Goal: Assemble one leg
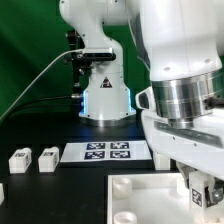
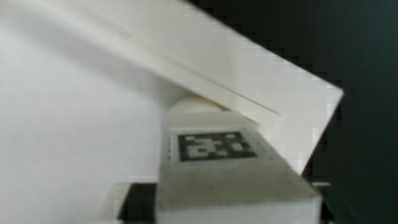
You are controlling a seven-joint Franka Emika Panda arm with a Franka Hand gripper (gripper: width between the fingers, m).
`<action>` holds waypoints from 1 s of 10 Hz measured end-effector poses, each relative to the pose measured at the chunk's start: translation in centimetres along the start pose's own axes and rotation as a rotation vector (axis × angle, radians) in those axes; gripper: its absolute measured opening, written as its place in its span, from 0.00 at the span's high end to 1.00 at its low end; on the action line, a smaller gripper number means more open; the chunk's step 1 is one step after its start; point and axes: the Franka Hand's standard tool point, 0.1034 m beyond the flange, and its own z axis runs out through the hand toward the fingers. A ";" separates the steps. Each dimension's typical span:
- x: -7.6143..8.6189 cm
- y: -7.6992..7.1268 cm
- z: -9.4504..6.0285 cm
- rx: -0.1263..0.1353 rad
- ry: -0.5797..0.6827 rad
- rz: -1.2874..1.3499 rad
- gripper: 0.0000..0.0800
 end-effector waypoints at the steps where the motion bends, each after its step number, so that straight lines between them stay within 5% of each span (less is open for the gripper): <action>1: -0.3 -0.1 0.0 0.016 -0.006 0.146 0.63; 2: -0.3 -0.1 0.0 0.044 -0.013 0.320 0.63; 5: -0.3 0.0 0.1 0.040 -0.010 0.366 0.63; 6: -0.3 0.1 0.2 0.040 -0.008 0.301 0.32; 10: -0.8 0.1 0.5 0.033 0.022 -0.186 0.20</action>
Offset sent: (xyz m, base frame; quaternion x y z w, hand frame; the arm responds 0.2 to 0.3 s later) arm 0.0000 0.0000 0.0000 0.0000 0.0000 0.0899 0.9960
